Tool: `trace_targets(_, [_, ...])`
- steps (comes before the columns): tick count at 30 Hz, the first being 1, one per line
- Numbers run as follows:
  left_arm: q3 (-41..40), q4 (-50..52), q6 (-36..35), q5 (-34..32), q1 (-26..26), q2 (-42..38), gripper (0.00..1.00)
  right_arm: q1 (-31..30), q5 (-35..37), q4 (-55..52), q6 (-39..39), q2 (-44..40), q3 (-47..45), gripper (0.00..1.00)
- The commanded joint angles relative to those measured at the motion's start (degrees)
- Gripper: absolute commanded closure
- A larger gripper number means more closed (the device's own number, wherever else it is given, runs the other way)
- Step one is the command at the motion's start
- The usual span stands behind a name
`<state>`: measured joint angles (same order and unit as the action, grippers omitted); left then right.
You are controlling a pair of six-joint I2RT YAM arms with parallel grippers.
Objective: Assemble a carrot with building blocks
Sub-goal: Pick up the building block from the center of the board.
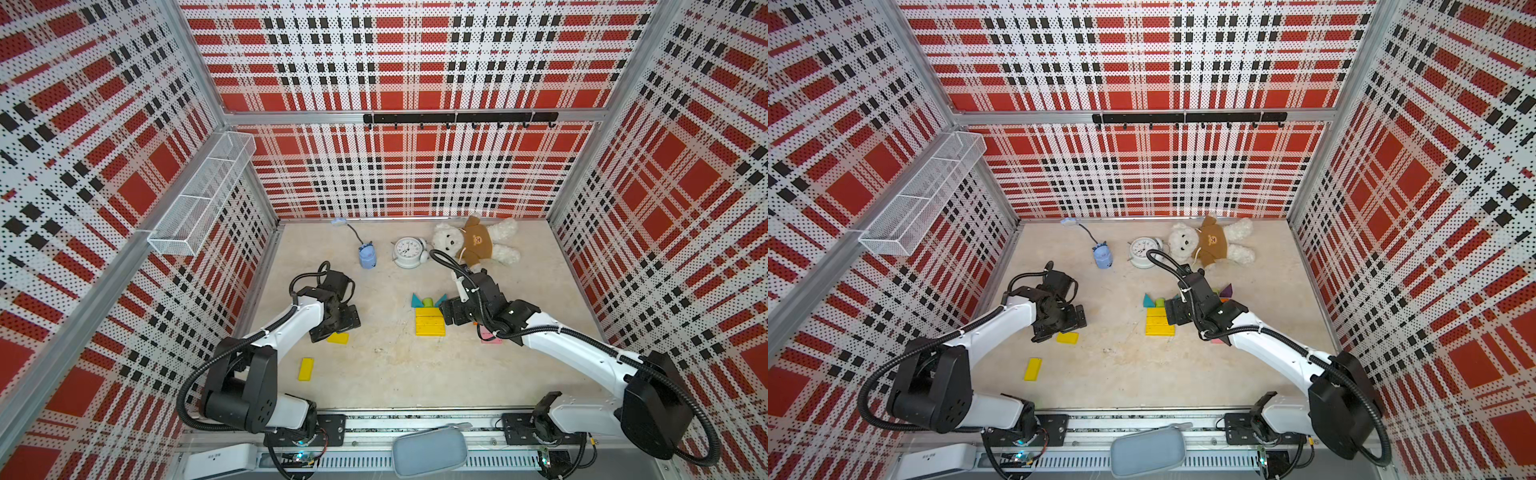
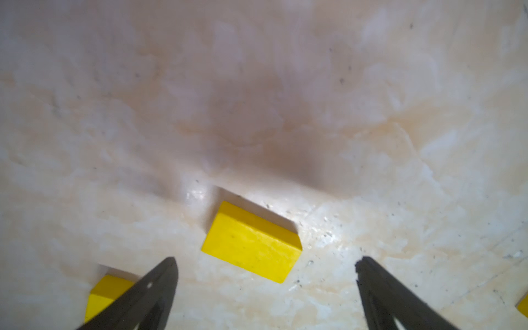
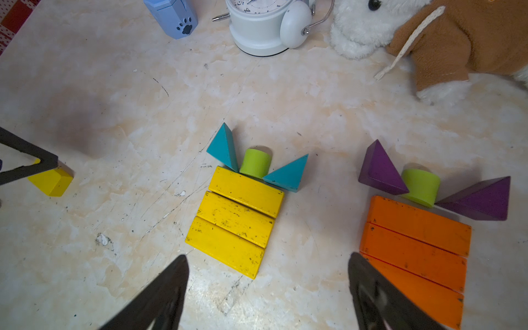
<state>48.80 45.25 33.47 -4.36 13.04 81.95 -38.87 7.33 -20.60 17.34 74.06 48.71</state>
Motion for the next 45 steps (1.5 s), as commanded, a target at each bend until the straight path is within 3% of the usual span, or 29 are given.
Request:
trace_targets(1, [-0.08, -2.19, -2.01, 0.66, -2.17, 2.03, 0.0, 0.08, -0.15, 1.89, -0.2, -0.15, -0.02, 0.1])
trace_targets(7, [0.42, -4.39, -4.55, 4.28, 1.45, 7.34, 0.01, 0.1, 0.67, 1.88, -0.31, -0.23, -0.12, 0.1])
trace_targets(19, [-0.39, -1.42, 0.47, -4.22, 10.9, 8.18, 0.0, 0.06, 0.69, 1.62, -0.16, 1.21, 0.41, 0.12])
trace_targets(35, [-2.33, -2.62, 11.5, -4.41, 10.91, 6.43, 0.07, 0.08, -0.98, 1.97, -0.2, 1.45, 0.1, 0.15])
trace_targets(45, [-3.93, -3.74, 8.15, -1.35, 6.59, 4.72, 0.13, 0.06, -1.82, 2.09, -0.21, 1.52, 0.17, 0.15])
